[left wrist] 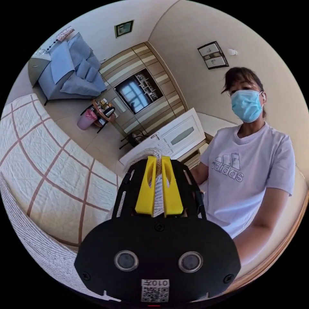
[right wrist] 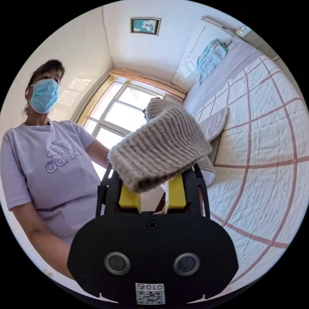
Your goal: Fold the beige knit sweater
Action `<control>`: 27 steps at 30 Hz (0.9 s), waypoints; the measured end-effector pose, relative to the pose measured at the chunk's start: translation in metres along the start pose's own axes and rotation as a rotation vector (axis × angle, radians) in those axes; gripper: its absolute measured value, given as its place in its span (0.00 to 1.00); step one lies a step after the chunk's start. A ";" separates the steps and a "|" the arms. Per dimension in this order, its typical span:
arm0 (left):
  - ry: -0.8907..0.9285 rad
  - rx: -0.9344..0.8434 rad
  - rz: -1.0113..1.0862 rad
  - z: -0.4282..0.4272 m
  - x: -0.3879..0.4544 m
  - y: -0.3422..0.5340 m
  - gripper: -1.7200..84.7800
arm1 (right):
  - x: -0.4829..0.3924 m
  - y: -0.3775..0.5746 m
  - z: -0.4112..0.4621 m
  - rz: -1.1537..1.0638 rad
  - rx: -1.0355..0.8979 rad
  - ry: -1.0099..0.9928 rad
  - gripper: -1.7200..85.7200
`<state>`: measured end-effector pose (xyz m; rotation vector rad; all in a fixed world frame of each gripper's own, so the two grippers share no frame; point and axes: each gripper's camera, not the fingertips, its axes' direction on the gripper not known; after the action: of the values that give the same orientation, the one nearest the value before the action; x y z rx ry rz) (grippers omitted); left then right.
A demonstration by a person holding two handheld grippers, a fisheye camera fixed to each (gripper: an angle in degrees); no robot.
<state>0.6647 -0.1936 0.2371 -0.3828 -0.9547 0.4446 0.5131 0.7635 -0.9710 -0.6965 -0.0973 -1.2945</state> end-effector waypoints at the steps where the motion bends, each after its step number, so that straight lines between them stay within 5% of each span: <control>1: -0.007 -0.040 -0.002 0.011 -0.010 -0.004 0.04 | -0.012 -0.004 -0.012 -0.018 0.064 0.056 0.16; 5: -0.043 -0.131 0.002 0.049 -0.043 -0.031 0.06 | -0.046 -0.044 -0.059 -0.097 0.204 0.280 0.15; 8: -0.331 -0.198 -0.150 0.069 -0.084 -0.048 0.08 | -0.036 -0.075 -0.083 0.044 0.235 0.537 0.16; 11: -0.713 -0.139 -0.287 0.062 -0.105 -0.026 0.10 | 0.022 -0.083 -0.084 0.321 0.034 0.783 0.15; 16: -1.061 -0.291 -0.353 0.088 -0.083 0.066 0.12 | 0.050 -0.087 -0.064 0.384 0.045 0.629 0.16; 21: -1.091 -0.658 -0.378 0.159 -0.077 0.155 0.13 | 0.072 -0.119 -0.013 0.414 0.038 0.704 0.19; 27: -1.154 -0.709 -0.506 0.196 -0.088 0.198 0.13 | 0.097 -0.190 0.000 0.424 0.167 0.986 0.20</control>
<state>0.4169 -0.0489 0.1802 -0.4962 -2.2844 -0.2271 0.3702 0.6622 -0.8487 0.1182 0.7008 -1.0761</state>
